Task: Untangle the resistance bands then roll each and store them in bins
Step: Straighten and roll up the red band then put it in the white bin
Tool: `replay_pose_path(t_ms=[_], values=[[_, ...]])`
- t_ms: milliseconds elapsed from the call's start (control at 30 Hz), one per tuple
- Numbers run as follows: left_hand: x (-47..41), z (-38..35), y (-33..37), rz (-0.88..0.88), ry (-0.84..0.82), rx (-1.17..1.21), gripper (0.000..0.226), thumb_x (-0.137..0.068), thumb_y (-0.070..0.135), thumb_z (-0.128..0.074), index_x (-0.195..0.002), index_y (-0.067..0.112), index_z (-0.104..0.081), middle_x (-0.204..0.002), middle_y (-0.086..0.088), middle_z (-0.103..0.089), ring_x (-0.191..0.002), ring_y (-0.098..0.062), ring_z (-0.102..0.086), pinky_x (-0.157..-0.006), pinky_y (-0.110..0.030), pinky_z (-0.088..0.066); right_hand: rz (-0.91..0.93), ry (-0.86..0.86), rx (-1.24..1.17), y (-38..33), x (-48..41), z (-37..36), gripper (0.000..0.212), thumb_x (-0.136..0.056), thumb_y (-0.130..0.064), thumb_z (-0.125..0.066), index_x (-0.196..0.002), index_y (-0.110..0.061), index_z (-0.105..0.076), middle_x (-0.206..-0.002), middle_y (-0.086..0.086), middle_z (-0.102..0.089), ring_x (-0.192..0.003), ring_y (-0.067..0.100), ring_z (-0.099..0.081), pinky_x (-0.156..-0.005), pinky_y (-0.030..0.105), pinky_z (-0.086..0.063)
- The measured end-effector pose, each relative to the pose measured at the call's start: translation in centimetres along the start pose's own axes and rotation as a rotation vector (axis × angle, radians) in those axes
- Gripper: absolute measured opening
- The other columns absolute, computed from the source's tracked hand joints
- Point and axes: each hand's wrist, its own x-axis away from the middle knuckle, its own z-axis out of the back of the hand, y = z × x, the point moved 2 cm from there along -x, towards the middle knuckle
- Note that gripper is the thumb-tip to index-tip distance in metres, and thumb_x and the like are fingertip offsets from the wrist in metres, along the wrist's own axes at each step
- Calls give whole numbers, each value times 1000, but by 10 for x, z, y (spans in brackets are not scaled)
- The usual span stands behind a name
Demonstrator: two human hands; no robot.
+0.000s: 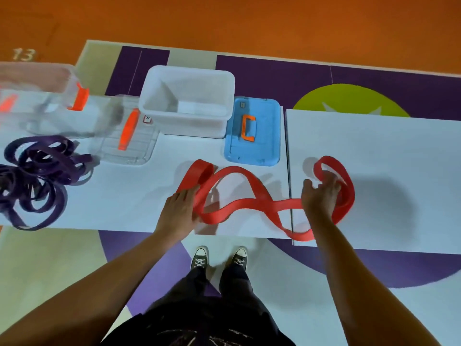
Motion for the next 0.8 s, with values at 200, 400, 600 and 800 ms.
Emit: replay_pose_path(t_ms=[200, 400, 600, 800], values=[[-12, 11, -25, 197, 91, 112, 56, -90, 15, -63, -144, 13, -47, -132, -14, -59, -115, -41, -57, -97, -50, -46, 484, -311, 205, -38, 73, -75, 44, -90, -15, -63, -133, -16, -54, -129, 8, -57, -119, 30, -53, -104, 44, -41], [-63, 23, -42, 302, 113, 230, 53, -99, 16, -53, -151, 15, -42, -139, -18, -56, -119, -45, -53, -100, -54, -45, 741, -418, 419, -35, 103, -112, 53, -76, -11, -68, -129, -15, -61, -125, 8, -63, -108, 36, -62, -92, 49, -52], [-113, 23, -43, 13, -152, 6, 63, -102, 14, -44, -158, 36, -27, -168, -1, -23, -145, -39, -30, -111, -59, -36, 678, -466, 490, -26, 102, -123, 52, -84, -16, -66, -136, -18, -58, -131, 8, -60, -114, 33, -58, -98, 48, -46], [-116, 21, -42, -59, -147, -148, 47, -98, 23, -52, -144, 29, -49, -137, -11, -50, -117, -38, -48, -94, -45, -45, 622, -469, 453, -17, 101, -120, 51, -85, -17, -67, -135, -18, -58, -128, 8, -59, -114, 32, -58, -97, 49, -48]])
